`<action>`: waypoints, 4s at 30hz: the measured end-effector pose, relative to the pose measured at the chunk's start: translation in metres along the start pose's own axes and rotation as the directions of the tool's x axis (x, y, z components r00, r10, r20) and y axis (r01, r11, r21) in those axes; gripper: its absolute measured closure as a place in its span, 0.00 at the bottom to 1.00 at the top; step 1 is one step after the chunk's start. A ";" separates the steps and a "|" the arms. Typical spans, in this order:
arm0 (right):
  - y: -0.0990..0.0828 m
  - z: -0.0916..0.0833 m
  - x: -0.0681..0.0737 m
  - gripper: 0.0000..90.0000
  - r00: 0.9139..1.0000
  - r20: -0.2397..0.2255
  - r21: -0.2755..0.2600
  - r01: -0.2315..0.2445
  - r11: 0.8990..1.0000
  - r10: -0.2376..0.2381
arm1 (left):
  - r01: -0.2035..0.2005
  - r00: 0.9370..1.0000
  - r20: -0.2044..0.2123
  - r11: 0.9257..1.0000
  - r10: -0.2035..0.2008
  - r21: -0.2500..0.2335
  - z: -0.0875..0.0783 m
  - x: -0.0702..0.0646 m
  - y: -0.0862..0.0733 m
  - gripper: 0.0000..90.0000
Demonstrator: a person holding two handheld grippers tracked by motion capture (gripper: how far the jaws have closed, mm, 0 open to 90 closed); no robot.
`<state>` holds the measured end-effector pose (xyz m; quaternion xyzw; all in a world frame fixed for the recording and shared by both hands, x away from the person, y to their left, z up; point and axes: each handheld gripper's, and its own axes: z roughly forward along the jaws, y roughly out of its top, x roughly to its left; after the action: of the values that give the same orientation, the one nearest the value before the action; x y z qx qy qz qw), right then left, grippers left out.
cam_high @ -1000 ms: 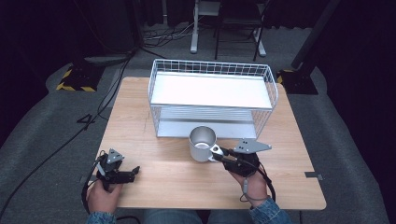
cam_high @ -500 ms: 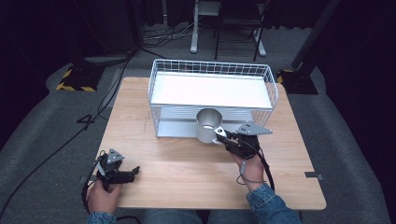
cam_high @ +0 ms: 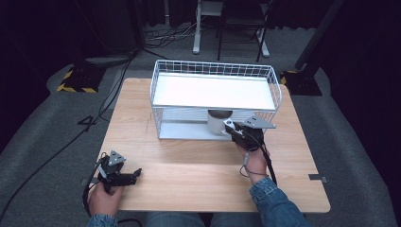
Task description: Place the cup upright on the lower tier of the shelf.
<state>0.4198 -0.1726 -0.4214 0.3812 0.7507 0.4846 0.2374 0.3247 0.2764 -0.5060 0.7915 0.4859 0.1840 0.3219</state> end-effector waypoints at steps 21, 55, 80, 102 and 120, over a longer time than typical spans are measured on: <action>-0.013 0.026 -0.028 0.79 0.995 0.087 0.015 -0.049 0.999 0.047 | 0.004 1.000 0.001 1.000 -0.004 0.002 0.001 0.000 0.001 0.12; -0.015 0.011 -0.031 0.57 0.996 0.081 0.014 -0.043 0.999 0.041 | 0.003 1.000 0.000 1.000 -0.003 0.001 0.001 0.000 0.001 0.12; -0.014 -0.074 -0.030 0.33 0.998 -0.062 0.025 -0.011 1.000 0.012 | 0.004 1.000 -0.003 1.000 -0.004 -0.001 0.002 0.001 0.002 0.12; -0.049 -0.133 -0.066 0.18 0.998 -0.012 0.162 -0.056 0.985 0.058 | 0.007 1.000 -0.004 1.000 -0.007 0.000 0.002 0.001 0.003 0.12; -0.099 -0.142 -0.092 0.20 0.992 0.057 0.325 -0.124 0.938 0.112 | 0.007 1.000 -0.004 1.000 -0.007 0.000 0.002 0.001 0.003 0.12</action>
<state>0.3377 -0.3473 -0.4539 0.4688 0.7919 0.3592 0.1553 0.3283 0.2754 -0.5060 0.7894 0.4893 0.1843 0.3216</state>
